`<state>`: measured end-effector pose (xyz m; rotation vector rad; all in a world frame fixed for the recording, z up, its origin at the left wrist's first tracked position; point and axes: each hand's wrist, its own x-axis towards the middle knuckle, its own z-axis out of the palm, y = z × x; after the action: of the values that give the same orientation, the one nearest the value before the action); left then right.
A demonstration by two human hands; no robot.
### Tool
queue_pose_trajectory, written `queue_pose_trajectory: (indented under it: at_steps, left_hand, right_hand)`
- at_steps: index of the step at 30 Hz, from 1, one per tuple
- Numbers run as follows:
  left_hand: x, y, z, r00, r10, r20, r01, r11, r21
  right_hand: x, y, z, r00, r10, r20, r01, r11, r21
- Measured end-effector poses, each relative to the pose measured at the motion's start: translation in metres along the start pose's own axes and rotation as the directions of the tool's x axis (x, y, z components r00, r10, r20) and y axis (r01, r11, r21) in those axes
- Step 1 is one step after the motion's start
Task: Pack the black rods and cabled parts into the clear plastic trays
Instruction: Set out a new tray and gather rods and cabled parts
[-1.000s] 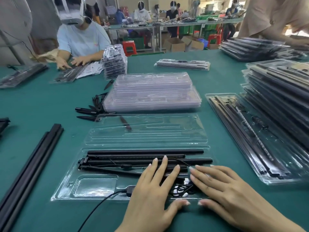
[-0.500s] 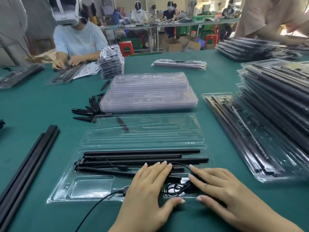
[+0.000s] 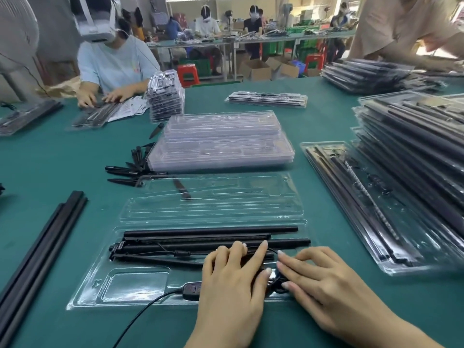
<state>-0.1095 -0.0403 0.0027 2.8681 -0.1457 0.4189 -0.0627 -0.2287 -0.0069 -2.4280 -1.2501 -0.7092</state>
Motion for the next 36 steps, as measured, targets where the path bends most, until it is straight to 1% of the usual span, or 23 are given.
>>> queue_pose_trajectory:
  at_steps: [3,7,9,11,13,15,18,20,22,24,26,28,30,32,33,36]
  left_hand:
    - [0.000,-0.002,0.001,1.000,-0.004,0.000,0.004,1.000,-0.006]
    - [0.001,-0.005,0.000,0.998,0.047,0.039,-0.050,0.995,0.085]
    - [0.004,-0.005,-0.001,0.996,0.081,0.026,-0.083,0.990,0.115]
    - [0.006,-0.004,-0.001,0.994,0.109,0.008,-0.109,0.986,0.123]
    - [0.007,-0.002,0.001,0.992,0.126,-0.005,-0.125,0.985,0.118]
    - [0.005,-0.001,0.003,0.993,0.119,-0.014,-0.118,0.991,0.070]
    - [0.004,0.000,0.005,0.995,0.099,-0.014,-0.099,0.995,0.027]
    - [0.004,0.000,0.004,0.997,0.072,0.008,-0.072,0.997,0.027]
    - [0.004,0.000,0.002,0.998,0.038,0.043,-0.039,0.999,0.023]
    - [0.004,0.000,0.000,0.997,0.027,0.069,-0.030,0.999,0.035]
    - [0.004,0.001,-0.001,0.995,0.040,0.090,-0.045,0.998,0.053]
    - [0.006,0.002,-0.004,0.990,0.029,0.135,-0.040,0.996,0.074]
    - [0.008,0.005,-0.010,0.982,0.009,0.190,-0.019,0.998,0.054]
    - [0.011,0.005,-0.012,0.974,-0.023,0.225,0.005,0.997,0.079]
    - [0.012,0.005,-0.011,0.961,-0.039,0.272,0.015,0.996,0.089]
    - [0.009,0.001,-0.002,0.960,-0.063,0.274,0.047,0.997,0.066]
  right_hand:
    - [-0.003,-0.001,0.001,0.995,0.087,-0.046,-0.081,0.990,0.118]
    - [-0.006,-0.006,0.005,0.971,0.212,-0.112,-0.191,0.966,0.172]
    - [-0.006,-0.009,0.006,0.951,0.281,-0.133,-0.250,0.945,0.211]
    - [-0.004,-0.014,0.008,0.938,0.312,-0.149,-0.282,0.940,0.194]
    - [-0.002,-0.016,0.009,0.918,0.357,-0.171,-0.321,0.924,0.208]
    - [-0.001,-0.018,0.011,0.887,0.431,-0.165,-0.380,0.886,0.266]
    - [-0.001,-0.019,0.010,0.873,0.467,-0.142,-0.412,0.861,0.297]
    - [-0.001,-0.020,0.007,0.866,0.481,-0.140,-0.434,0.860,0.271]
    - [-0.001,-0.020,0.004,0.865,0.467,-0.181,-0.440,0.882,0.169]
    - [-0.003,-0.022,0.004,0.887,0.418,-0.196,-0.414,0.908,0.066]
    - [-0.009,-0.025,0.007,0.928,0.333,-0.168,-0.342,0.939,-0.024]
    - [-0.014,-0.030,0.008,0.953,0.278,-0.119,-0.288,0.954,-0.080]
    - [-0.020,-0.034,0.008,0.963,0.259,-0.076,-0.267,0.954,-0.138]
    - [-0.020,-0.035,0.002,0.956,0.294,-0.012,-0.292,0.942,-0.164]
    - [-0.018,-0.035,-0.003,0.947,0.321,0.030,-0.311,0.935,-0.167]
    - [-0.012,-0.035,-0.011,0.921,0.355,0.164,-0.324,0.928,-0.186]
